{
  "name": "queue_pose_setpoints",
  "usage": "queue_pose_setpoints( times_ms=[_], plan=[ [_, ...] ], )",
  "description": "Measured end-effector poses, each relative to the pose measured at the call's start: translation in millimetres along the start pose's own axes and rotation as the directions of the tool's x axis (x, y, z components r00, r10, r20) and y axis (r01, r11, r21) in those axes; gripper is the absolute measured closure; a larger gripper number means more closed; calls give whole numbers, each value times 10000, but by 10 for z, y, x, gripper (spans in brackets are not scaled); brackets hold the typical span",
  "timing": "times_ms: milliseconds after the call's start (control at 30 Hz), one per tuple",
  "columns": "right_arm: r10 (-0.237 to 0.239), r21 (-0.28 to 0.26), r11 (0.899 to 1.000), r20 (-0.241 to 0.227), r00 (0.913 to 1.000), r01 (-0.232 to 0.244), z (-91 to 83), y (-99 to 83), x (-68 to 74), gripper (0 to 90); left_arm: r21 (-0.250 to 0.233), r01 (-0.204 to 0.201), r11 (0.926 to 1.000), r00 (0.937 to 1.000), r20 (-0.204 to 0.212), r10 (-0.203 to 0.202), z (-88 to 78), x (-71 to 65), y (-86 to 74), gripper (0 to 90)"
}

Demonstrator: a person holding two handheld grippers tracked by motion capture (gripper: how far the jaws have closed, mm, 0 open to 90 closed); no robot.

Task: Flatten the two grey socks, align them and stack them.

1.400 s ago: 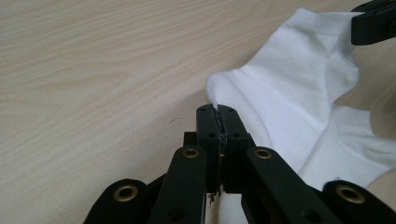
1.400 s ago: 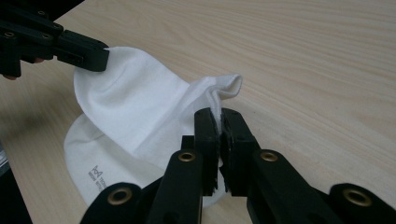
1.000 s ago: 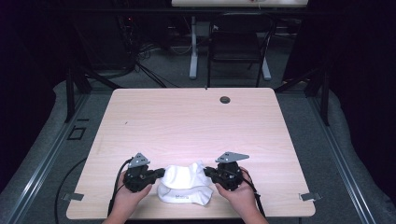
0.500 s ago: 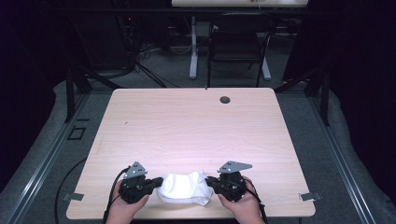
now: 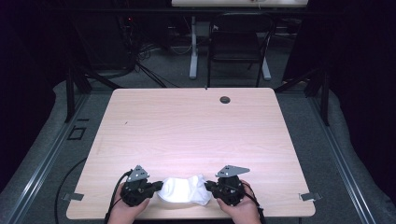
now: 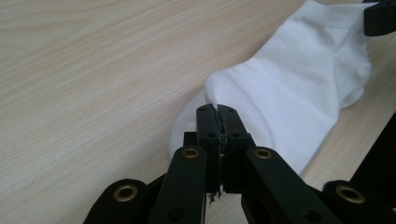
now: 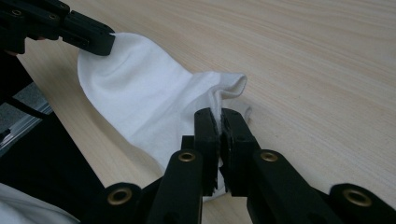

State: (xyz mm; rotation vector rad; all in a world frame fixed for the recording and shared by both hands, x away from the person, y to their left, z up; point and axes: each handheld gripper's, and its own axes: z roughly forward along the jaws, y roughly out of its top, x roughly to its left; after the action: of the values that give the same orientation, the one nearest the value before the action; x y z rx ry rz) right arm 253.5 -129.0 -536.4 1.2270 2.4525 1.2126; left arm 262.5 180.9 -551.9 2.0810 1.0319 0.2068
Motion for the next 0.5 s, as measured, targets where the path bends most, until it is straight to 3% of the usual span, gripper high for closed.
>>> queue_pose_setpoints(
  times_ms=[500],
  plan=[
    [39,290,9996,79,10000,-41,74,-62,-42,860,335,-86,9994,9999,-87,89,117,23,-29,891]
  ],
)
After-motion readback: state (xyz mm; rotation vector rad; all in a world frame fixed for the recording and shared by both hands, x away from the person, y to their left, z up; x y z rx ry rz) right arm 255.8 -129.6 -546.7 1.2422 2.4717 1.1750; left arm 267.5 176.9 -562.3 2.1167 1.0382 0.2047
